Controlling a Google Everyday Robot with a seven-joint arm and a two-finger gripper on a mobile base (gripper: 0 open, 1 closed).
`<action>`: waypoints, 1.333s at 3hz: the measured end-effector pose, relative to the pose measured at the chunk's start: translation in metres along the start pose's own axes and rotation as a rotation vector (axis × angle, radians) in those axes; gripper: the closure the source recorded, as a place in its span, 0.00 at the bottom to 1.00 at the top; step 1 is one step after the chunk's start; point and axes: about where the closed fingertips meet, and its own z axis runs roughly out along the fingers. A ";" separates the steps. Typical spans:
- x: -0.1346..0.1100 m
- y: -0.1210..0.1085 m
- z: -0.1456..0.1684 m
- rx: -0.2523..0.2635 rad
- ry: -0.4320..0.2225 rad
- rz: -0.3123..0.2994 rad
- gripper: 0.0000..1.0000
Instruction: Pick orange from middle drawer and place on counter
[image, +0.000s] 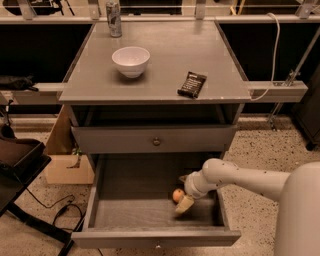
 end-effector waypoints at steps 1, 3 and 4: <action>0.006 0.007 0.025 -0.039 0.010 0.011 0.47; -0.009 0.013 0.011 -0.039 0.026 -0.009 0.99; -0.040 0.049 -0.013 -0.111 0.104 -0.034 1.00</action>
Offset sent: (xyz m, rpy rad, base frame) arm -0.0037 0.0077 -0.0227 -0.0023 0.0361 0.0094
